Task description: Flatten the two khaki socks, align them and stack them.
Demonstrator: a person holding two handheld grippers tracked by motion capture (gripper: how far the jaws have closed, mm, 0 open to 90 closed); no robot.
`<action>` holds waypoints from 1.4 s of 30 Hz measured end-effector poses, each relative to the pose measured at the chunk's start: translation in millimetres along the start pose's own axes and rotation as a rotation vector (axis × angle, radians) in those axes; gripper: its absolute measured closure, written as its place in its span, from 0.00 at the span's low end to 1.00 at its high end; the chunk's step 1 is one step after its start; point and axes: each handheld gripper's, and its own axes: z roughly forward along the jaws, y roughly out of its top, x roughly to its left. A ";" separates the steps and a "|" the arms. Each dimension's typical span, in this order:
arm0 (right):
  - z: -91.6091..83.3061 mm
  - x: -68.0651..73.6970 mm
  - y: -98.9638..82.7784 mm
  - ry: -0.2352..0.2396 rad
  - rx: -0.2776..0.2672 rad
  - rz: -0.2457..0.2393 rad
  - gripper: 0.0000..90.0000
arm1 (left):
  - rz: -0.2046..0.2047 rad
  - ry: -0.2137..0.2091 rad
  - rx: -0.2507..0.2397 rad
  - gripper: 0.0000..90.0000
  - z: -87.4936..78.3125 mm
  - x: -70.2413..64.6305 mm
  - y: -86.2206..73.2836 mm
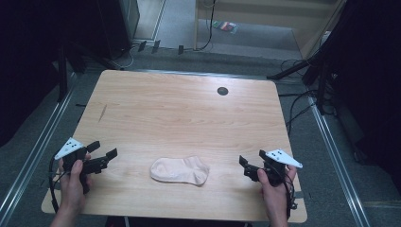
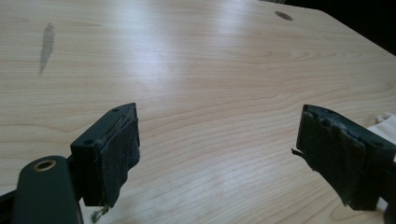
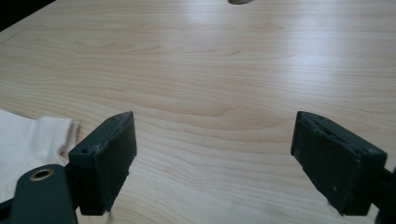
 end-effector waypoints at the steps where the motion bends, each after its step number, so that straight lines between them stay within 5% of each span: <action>1: -2.2 -3.5 -1.1 -0.009 0.003 0.006 0.16 | 0.003 0.005 0.005 0.15 -1.1 1.7 -0.4; 13: -24.8 -40.6 -19.5 -0.085 0.023 0.044 0.16 | 0.040 0.050 0.043 0.15 -13.9 15.7 -9.0; 25: -39.4 -62.0 -37.9 -0.125 0.028 0.073 0.17 | 0.063 0.108 0.070 0.15 -26.3 30.1 -20.8; 34: -49.0 -78.1 -52.3 -0.138 0.042 0.088 0.17 | 0.067 0.133 0.072 0.15 -35.8 37.7 -27.6; 42: -57.2 -81.4 -60.3 -0.093 0.047 0.060 0.17 | 0.078 0.121 0.078 0.14 -38.2 38.7 -30.4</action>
